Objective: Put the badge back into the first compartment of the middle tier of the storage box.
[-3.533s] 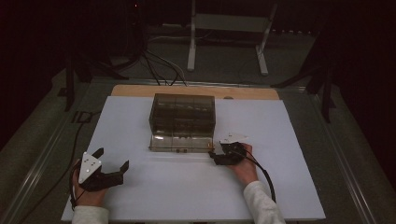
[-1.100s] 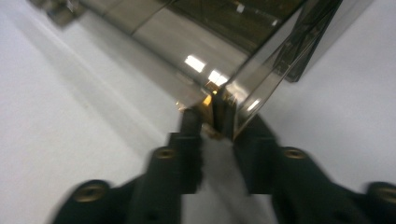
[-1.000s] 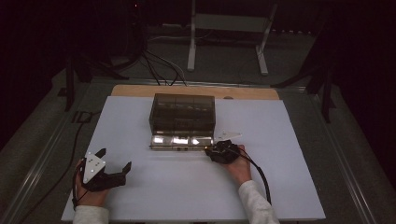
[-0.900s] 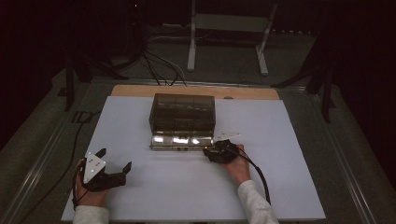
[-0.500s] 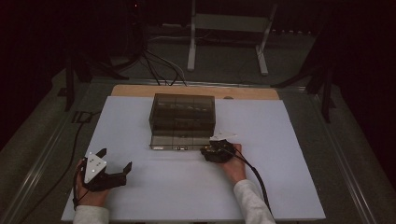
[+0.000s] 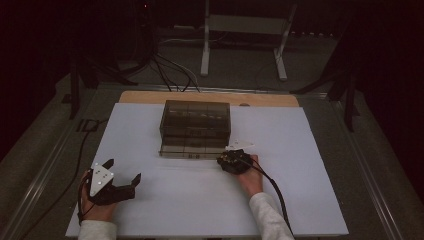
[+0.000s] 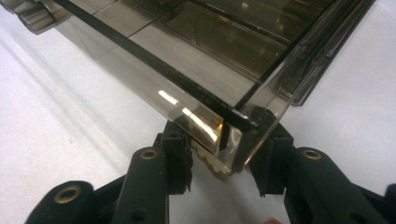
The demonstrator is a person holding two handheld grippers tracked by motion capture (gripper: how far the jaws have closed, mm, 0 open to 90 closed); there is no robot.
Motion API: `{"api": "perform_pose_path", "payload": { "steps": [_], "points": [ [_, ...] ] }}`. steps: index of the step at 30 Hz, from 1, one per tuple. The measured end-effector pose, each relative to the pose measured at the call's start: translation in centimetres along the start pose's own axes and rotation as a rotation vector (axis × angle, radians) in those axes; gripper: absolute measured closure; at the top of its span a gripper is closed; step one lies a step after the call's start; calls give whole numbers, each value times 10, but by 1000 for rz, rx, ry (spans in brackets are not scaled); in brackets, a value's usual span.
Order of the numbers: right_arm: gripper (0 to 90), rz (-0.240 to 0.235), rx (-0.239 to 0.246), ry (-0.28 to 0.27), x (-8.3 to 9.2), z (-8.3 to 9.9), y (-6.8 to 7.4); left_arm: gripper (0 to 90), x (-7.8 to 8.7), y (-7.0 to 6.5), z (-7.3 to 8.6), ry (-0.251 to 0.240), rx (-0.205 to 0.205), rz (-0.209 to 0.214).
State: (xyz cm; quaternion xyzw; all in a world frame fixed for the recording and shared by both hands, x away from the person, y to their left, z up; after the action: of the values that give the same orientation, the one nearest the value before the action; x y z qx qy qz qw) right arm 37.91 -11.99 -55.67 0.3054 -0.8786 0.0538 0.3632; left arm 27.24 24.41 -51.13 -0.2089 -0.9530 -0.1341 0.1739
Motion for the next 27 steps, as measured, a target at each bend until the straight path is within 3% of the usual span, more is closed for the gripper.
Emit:
{"api": "perform_pose_path", "payload": {
  "steps": [11,19,27],
  "points": [
    [783,-18,-11,21,14,1,-8,6,0,-1,0,3,-6,2],
    [872,-71,-64,12,20,2,-10,6,-1,-1,0,5,-4,3],
    [898,-74,-17,28,26,3,-5,6,0,-1,0,4,-4,3]
  ]
}}
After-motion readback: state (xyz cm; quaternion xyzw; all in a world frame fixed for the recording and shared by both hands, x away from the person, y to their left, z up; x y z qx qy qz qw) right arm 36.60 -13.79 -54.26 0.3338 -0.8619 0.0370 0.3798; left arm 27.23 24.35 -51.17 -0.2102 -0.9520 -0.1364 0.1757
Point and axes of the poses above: each handheld gripper's, and its own axes: x roughly backward along the jaws, z roughly out of its underside, y roughly to its left, the point moved 4 cm from there along -x, roughly forward along the jaws, and after that the axes turned 6 degrees about -x, right-handed, at the moved point
